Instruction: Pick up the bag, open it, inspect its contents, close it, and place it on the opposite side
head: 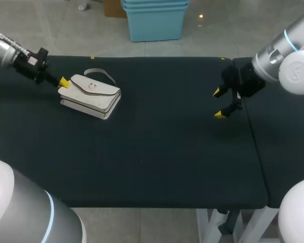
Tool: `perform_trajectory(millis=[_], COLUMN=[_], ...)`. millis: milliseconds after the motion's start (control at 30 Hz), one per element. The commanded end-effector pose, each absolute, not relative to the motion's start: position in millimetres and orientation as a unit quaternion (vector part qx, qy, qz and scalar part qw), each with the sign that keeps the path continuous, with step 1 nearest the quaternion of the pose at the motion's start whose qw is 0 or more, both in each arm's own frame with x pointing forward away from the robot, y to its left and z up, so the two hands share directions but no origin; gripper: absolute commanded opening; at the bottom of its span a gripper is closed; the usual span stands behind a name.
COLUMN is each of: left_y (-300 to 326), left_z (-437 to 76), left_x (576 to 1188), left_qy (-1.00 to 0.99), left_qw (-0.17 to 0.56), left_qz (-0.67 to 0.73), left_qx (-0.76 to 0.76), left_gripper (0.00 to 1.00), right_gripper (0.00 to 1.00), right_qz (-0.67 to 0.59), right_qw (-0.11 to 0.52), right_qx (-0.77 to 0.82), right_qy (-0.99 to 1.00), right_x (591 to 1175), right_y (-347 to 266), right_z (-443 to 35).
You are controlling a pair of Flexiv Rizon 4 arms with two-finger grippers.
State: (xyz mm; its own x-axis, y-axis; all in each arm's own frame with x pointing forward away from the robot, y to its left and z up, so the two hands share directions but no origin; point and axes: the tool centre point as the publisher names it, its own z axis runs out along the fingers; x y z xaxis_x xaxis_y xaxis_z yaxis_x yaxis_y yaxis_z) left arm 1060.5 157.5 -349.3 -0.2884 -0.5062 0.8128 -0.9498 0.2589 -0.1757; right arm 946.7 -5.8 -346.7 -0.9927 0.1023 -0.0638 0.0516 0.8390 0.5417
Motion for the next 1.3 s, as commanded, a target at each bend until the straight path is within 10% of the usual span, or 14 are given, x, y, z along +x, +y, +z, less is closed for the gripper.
perform_trajectory(millis=[33,67,133,200,667,900,1300], left_y=[153.7,153.7,155.3,158.6,174.5,173.9,165.3], left_z=[-353.0,-351.8,-348.0,-342.8,-327.6,-334.1,-343.2], left_x=[1061.3,1061.3,1061.5,1062.0,1065.5,1061.5,1049.3], left_qy=[-0.714,-0.716,-0.719,-0.726,-0.784,-0.798,-0.810], left_qw=[0.349,0.350,0.348,0.345,0.401,0.425,0.453], left_qz=[0.360,0.357,0.353,0.341,0.205,0.156,0.107], left_qx=[0.488,0.486,0.487,0.487,0.428,0.397,0.357], left_gripper=[0.00,0.09,0.75,1.00,0.99,0.62,0.56], right_gripper=[1.00,1.00,1.00,1.00,1.00,1.00,1.00], right_qz=[0.282,0.282,0.282,0.282,0.282,0.282,0.282], right_qw=[0.044,0.044,0.044,0.044,0.044,0.044,0.044], right_qx=[0.040,0.040,0.040,0.040,0.040,0.040,0.040], right_qy=[0.958,0.958,0.958,0.958,0.958,0.958,0.958], right_x=[947.5,947.5,947.5,947.5,947.5,947.5,947.5], right_y=[-6.0,-6.0,-6.0,-6.0,-6.0,-6.0,-6.0], right_z=[-347.1,-347.1,-347.1,-347.1,-347.1,-347.1,-347.1])
